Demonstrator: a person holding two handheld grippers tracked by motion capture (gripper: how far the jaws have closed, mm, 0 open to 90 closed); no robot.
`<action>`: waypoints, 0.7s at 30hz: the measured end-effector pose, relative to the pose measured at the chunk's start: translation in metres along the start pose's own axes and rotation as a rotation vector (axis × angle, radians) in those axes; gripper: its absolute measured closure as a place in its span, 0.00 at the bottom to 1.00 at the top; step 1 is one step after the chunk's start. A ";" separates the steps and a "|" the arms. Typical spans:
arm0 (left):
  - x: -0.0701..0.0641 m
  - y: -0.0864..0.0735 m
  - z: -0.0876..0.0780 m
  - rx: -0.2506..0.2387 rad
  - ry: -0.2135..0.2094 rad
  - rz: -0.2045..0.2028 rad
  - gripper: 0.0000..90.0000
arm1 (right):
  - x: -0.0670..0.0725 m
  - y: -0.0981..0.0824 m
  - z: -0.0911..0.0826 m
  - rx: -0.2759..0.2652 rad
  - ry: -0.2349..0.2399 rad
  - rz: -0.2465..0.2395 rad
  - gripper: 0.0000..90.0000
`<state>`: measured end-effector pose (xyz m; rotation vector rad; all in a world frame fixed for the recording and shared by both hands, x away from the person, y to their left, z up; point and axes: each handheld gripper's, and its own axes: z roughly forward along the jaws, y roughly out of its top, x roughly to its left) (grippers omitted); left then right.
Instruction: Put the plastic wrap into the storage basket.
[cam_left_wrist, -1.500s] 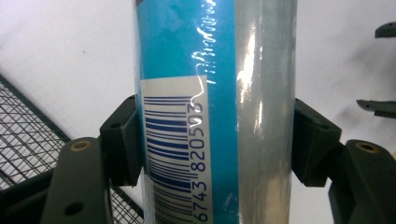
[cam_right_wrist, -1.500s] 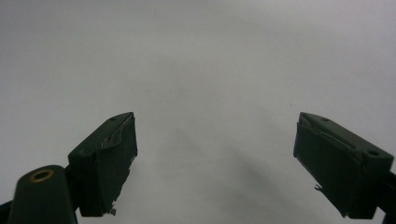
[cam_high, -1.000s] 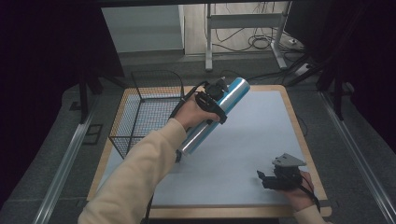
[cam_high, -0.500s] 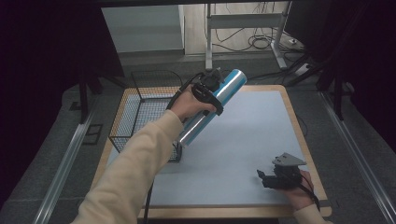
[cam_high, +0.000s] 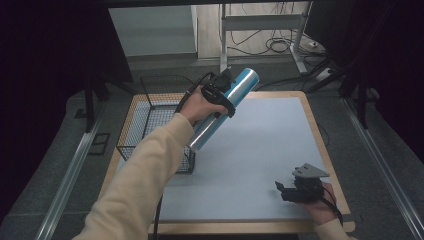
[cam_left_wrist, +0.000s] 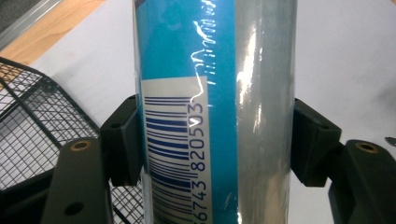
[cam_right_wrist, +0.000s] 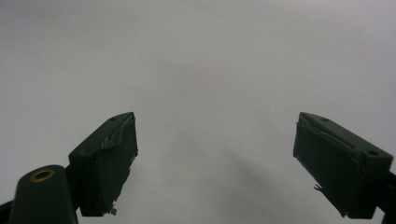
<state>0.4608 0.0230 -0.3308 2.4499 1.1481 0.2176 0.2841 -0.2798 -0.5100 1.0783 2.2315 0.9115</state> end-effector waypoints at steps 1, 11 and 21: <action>0.003 0.000 0.000 0.001 0.008 -0.004 0.35 | 0.000 0.000 0.000 0.001 0.000 0.000 0.16; 0.021 -0.002 -0.005 -0.014 0.028 -0.031 0.35 | -0.001 0.000 -0.001 -0.004 -0.002 0.008 0.16; 0.045 -0.011 -0.006 -0.011 0.060 -0.074 0.35 | -0.001 0.000 0.000 -0.003 -0.005 0.007 0.16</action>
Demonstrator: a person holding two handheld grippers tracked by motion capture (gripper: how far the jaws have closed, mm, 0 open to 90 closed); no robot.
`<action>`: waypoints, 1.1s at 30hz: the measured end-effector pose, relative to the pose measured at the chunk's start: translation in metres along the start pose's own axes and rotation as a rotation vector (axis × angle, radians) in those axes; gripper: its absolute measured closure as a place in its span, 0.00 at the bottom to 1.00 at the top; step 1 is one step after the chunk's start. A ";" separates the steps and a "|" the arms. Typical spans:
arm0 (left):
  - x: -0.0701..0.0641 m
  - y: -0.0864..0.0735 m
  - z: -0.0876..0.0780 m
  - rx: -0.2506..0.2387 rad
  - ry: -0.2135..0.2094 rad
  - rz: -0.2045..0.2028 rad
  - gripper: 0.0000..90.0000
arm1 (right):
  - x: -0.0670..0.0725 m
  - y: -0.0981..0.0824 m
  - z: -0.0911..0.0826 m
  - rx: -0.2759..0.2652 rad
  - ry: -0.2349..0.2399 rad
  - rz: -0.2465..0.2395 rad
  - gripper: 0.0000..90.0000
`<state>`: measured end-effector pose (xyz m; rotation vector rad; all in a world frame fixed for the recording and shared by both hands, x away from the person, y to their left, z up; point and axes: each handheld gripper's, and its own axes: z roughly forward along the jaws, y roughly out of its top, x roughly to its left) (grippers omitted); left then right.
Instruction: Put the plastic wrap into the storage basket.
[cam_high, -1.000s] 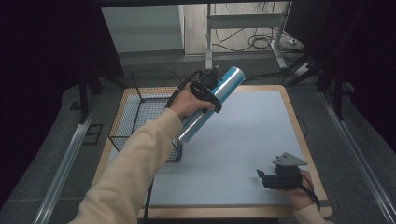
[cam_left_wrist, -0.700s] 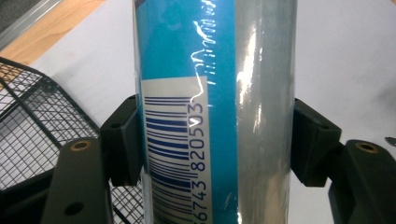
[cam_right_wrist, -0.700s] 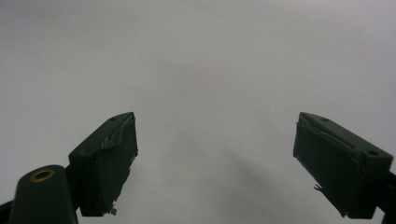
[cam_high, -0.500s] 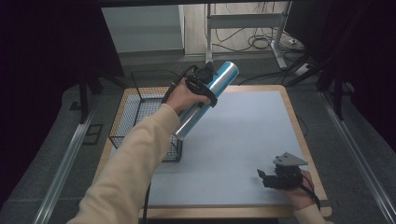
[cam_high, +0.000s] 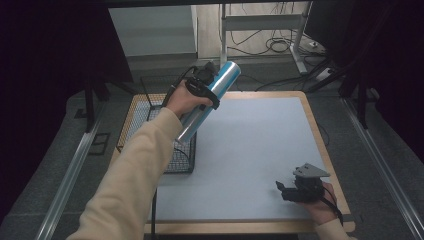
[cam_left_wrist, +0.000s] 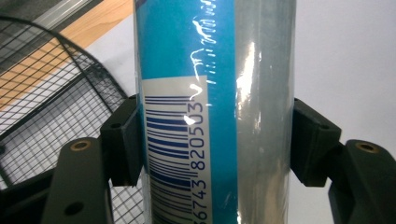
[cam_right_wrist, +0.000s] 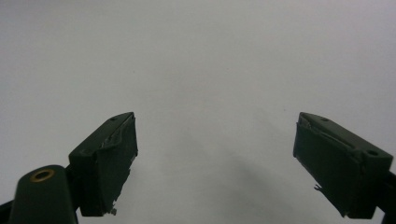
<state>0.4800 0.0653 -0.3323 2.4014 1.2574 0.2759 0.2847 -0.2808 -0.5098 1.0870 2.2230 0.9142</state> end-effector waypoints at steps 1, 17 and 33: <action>0.002 -0.001 0.000 0.000 0.003 -0.004 0.35 | 0.000 0.000 0.000 0.000 0.000 0.000 0.16; 0.030 -0.013 0.004 0.012 0.035 -0.060 0.35 | 0.000 0.000 -0.001 -0.002 -0.001 0.001 0.16; 0.054 -0.028 0.014 0.043 0.064 -0.098 0.35 | 0.000 0.000 0.000 0.001 -0.005 0.002 0.16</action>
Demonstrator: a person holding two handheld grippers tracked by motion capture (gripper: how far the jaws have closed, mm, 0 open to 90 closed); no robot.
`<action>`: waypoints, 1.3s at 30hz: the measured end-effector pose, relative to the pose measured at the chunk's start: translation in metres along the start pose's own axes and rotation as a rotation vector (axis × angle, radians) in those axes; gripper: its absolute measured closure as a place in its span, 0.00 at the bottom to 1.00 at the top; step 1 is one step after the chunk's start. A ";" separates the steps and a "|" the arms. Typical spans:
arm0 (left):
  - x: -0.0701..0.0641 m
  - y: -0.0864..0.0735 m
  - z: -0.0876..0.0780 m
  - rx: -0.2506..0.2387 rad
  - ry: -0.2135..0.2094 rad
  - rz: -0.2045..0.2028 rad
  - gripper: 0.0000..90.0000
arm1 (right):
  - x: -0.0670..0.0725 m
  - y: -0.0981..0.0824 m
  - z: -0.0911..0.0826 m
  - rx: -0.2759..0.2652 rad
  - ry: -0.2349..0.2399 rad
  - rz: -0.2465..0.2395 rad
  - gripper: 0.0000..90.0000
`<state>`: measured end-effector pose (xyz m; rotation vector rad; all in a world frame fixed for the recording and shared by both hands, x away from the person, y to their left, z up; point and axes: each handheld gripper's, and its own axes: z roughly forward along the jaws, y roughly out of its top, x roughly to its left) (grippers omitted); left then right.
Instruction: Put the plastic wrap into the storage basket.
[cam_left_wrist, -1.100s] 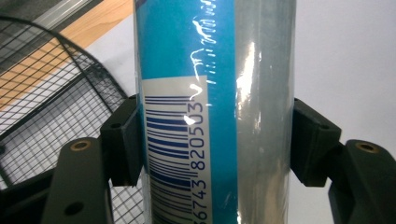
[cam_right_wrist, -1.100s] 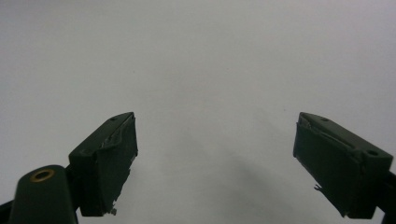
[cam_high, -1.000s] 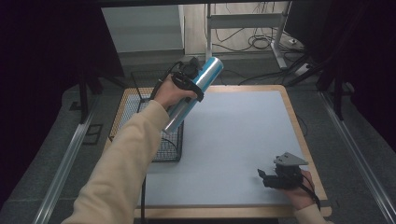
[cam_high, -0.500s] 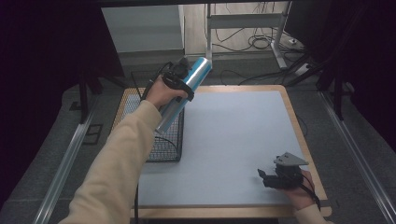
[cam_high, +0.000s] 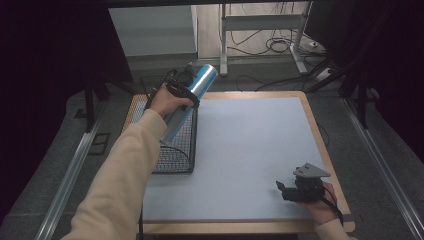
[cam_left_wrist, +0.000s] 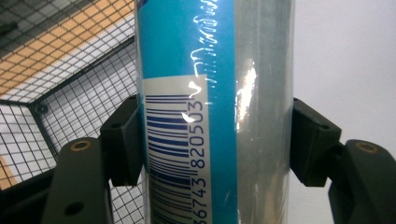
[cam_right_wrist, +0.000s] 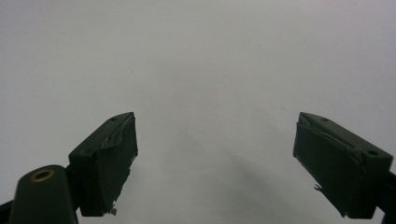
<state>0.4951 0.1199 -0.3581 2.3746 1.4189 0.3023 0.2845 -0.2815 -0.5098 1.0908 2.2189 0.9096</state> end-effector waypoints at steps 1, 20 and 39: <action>0.003 -0.002 0.004 0.007 0.002 -0.006 0.35 | 0.000 0.000 0.000 0.000 0.001 0.001 0.16; 0.023 -0.010 0.027 0.044 0.052 -0.033 0.35 | 0.000 0.000 0.000 0.002 -0.001 0.000 0.16; 0.032 -0.010 0.059 0.101 0.085 -0.035 0.35 | -0.001 -0.001 0.001 0.003 -0.007 0.000 0.16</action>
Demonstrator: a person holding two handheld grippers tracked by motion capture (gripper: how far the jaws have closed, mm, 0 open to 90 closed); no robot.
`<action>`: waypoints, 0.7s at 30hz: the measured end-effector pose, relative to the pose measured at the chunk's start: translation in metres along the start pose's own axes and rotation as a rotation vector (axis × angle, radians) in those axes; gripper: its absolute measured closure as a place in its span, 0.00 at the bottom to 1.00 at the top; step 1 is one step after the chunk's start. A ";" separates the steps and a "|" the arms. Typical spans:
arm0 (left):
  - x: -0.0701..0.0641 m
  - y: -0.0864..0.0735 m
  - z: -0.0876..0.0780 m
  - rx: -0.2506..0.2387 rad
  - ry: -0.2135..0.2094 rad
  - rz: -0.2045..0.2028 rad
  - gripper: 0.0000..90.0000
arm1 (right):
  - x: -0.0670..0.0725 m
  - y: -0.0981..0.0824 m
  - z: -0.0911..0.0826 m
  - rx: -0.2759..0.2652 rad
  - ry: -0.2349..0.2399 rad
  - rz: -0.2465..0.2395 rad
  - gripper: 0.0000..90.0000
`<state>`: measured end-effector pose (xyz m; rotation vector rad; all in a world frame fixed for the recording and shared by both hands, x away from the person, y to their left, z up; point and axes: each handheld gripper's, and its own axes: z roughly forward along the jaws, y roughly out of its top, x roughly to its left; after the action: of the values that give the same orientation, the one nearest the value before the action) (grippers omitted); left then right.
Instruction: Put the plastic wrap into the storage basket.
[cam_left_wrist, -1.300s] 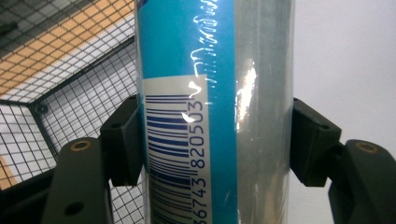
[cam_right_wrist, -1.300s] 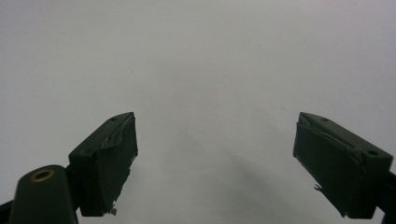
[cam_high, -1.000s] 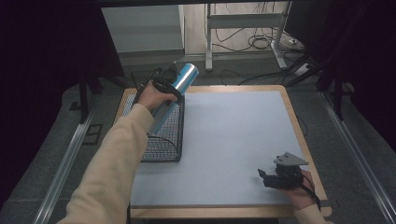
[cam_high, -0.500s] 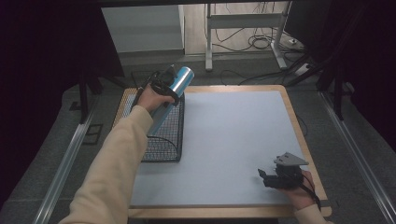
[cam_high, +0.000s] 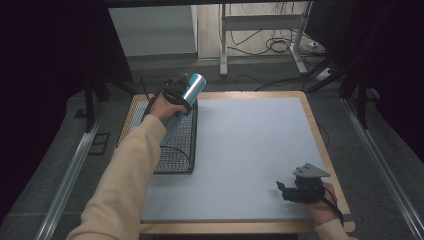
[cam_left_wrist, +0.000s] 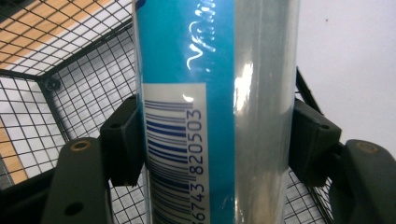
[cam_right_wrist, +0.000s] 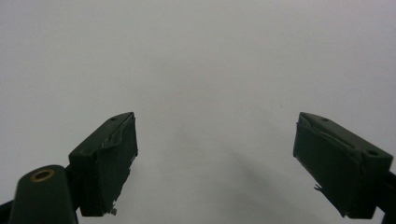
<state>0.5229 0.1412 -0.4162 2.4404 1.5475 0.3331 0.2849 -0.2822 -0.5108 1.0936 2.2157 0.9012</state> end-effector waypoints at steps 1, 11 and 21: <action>0.000 0.000 0.000 0.000 0.000 0.000 0.35 | 0.000 0.000 0.000 0.000 0.000 0.000 0.16; 0.001 -0.001 0.009 0.020 0.007 0.001 0.35 | 0.000 0.000 0.000 0.002 0.001 -0.002 0.16; 0.000 -0.001 0.016 0.031 0.027 0.002 0.35 | 0.001 0.000 0.000 0.004 0.000 -0.002 0.16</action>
<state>0.5271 0.1409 -0.4315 2.4708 1.5730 0.3465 0.2847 -0.2817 -0.5109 1.0926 2.2193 0.8971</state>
